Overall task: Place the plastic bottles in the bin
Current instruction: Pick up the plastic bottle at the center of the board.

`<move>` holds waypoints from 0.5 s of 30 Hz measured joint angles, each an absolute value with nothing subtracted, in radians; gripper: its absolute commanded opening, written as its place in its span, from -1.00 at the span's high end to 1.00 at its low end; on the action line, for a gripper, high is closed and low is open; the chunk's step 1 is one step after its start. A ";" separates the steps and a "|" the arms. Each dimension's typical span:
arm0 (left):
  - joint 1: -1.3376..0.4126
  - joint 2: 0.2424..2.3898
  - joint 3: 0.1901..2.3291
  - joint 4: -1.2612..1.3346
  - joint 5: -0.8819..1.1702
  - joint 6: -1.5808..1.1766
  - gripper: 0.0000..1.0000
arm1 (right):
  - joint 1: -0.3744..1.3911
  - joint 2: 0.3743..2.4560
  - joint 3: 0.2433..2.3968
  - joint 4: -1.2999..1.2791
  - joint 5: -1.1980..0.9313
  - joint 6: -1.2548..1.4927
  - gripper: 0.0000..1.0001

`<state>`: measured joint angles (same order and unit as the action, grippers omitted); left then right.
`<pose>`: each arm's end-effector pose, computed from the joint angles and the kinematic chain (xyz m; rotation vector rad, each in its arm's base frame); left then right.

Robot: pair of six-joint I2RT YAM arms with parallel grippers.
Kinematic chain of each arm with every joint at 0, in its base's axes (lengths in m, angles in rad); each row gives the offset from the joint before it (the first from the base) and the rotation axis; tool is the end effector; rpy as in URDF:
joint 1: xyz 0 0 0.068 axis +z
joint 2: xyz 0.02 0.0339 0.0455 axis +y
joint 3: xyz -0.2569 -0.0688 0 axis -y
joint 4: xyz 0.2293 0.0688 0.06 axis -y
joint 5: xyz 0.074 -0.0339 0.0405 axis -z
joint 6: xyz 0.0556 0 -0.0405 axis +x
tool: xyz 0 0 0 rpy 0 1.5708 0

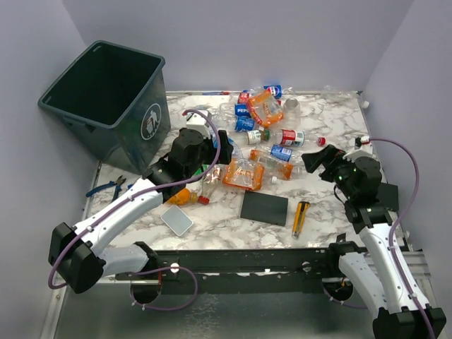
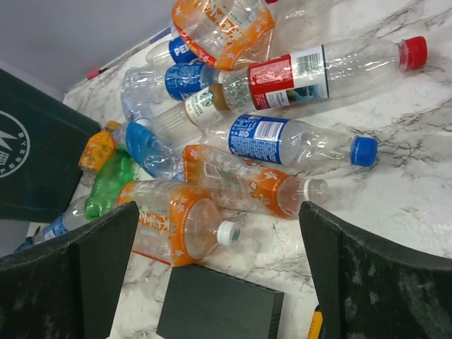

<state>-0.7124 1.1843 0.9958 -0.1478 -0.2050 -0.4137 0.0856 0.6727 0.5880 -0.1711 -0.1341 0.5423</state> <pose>0.2200 -0.1750 0.3250 0.1483 1.9348 -0.5649 0.1762 0.0226 0.2813 0.3269 1.8323 0.5619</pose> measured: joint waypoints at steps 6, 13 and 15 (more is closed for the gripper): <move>-0.707 1.196 0.981 -0.167 -0.244 -0.402 -0.98 | 0.086 0.673 0.604 -0.173 -0.167 0.542 -1.00; -0.707 1.195 0.964 -0.165 -0.399 -0.419 -0.98 | 0.086 0.720 0.612 -0.182 -0.181 0.538 -0.96; -0.706 1.191 0.944 -0.165 -0.431 -0.411 -0.98 | 0.091 0.768 0.629 -0.194 -0.180 0.533 -0.95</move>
<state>-0.7063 1.1908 0.9443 -0.1654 -0.4309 -0.4114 0.0914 0.7681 0.6292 -0.1936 -0.1799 0.5331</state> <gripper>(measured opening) 0.991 0.985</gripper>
